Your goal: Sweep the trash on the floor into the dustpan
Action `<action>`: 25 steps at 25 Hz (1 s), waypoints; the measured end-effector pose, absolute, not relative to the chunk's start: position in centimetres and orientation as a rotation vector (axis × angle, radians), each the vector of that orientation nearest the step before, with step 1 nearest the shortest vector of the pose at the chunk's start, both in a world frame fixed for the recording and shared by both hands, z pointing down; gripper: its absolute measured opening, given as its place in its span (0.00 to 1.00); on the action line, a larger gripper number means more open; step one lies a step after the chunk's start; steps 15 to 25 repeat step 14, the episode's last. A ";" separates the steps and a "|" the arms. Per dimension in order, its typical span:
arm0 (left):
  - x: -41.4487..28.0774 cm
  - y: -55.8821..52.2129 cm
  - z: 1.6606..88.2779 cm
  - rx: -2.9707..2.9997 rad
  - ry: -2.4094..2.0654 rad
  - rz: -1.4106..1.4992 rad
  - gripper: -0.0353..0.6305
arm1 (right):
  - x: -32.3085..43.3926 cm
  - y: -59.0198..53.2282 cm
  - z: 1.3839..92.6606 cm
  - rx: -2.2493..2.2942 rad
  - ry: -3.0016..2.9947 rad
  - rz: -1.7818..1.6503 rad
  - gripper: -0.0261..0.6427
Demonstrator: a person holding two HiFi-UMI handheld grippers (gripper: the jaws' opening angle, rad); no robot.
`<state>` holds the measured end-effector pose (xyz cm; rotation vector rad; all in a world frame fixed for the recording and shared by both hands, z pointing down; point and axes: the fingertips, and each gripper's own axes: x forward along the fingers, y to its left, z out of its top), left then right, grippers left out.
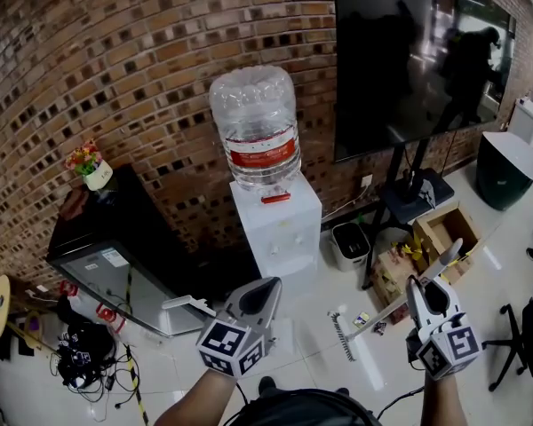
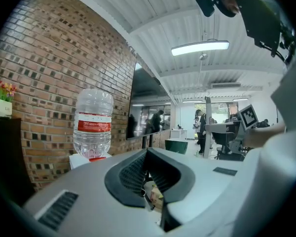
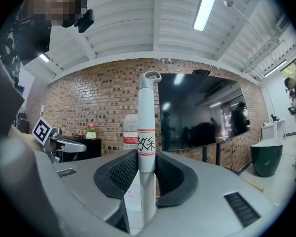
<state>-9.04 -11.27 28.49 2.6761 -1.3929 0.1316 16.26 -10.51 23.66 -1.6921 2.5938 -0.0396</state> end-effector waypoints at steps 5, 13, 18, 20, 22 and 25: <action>-8.6 -11.3 28.1 2.679 -1.396 0.124 0.07 | 16.6 -10.4 23.3 -1.687 2.595 -0.038 0.21; -8.5 -11.7 28.3 2.679 -1.405 0.133 0.07 | 16.8 -10.8 23.6 -1.693 2.606 -0.036 0.21; -8.5 -11.8 28.4 2.678 -1.405 0.135 0.07 | 16.9 -11.0 23.6 -1.697 2.608 -0.037 0.21; -8.5 -11.8 28.4 2.678 -1.405 0.135 0.07 | 16.9 -11.0 23.6 -1.697 2.608 -0.037 0.21; -8.5 -11.8 28.4 2.678 -1.405 0.135 0.07 | 16.9 -11.0 23.6 -1.697 2.608 -0.037 0.21; -8.5 -11.8 28.4 2.678 -1.405 0.135 0.07 | 16.9 -11.0 23.6 -1.697 2.608 -0.037 0.21</action>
